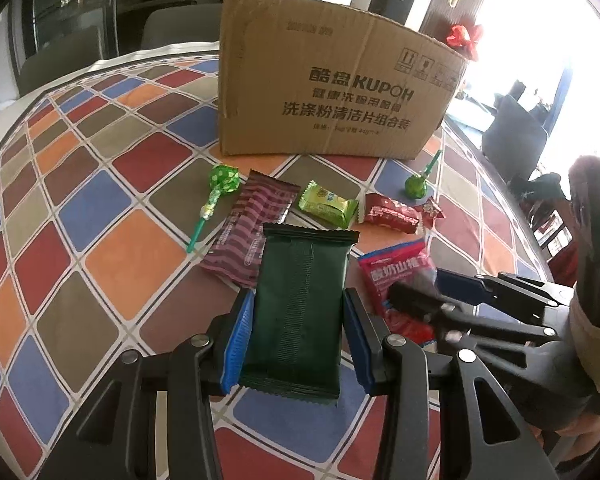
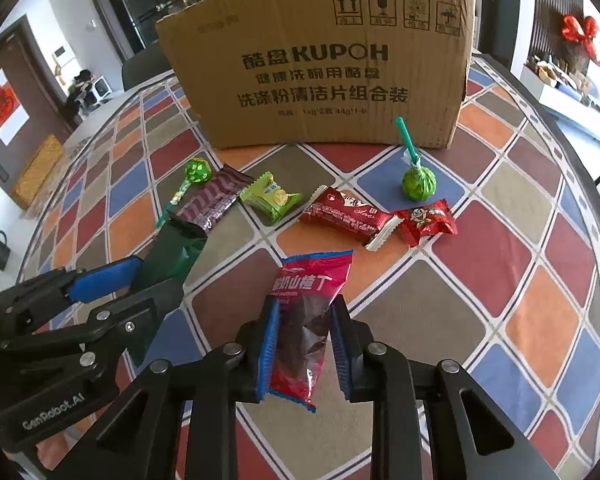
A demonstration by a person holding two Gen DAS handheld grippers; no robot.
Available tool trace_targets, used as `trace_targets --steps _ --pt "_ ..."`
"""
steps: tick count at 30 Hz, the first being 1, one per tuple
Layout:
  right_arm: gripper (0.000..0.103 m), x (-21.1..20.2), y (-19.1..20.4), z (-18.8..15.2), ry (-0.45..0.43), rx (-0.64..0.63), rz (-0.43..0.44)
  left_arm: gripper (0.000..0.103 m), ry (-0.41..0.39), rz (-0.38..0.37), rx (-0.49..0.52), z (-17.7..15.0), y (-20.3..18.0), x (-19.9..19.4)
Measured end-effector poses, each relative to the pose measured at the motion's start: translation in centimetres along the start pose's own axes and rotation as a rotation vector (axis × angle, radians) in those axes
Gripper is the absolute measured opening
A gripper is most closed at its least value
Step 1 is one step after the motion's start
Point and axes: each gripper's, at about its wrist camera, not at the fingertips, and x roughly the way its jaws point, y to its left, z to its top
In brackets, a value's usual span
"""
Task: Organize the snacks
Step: 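Close the left tool on the dark green packet while the right tool grasps the red hawthorn packet, then lift both held packets and carry them over the cardboard box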
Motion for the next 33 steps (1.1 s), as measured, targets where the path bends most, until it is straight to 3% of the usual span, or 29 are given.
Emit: trace_targets --steps 1,3,11,13,24,33 --pt "0.043 0.2 0.1 0.0 0.011 -0.004 0.009 0.044 0.000 0.001 -0.003 0.0 0.1 0.0" --pt "0.055 0.4 0.5 0.0 0.011 -0.017 -0.003 0.044 0.000 0.008 -0.010 -0.2 0.5 -0.1" --pt "0.055 1.9 2.0 -0.1 0.020 -0.090 -0.083 0.044 0.014 0.032 -0.040 -0.9 1.8 0.2" --pt "0.047 1.9 2.0 -0.2 0.018 -0.099 -0.095 0.044 0.015 0.035 -0.042 -1.0 1.9 0.3" --pt "0.043 -1.0 1.3 0.5 -0.042 -0.069 -0.046 0.044 -0.048 0.053 -0.030 0.0 1.0 -1.3" --pt "0.043 -5.2 0.9 2.9 -0.148 -0.058 -0.021 0.044 -0.143 0.057 -0.002 3.1 -0.2 -4.6"
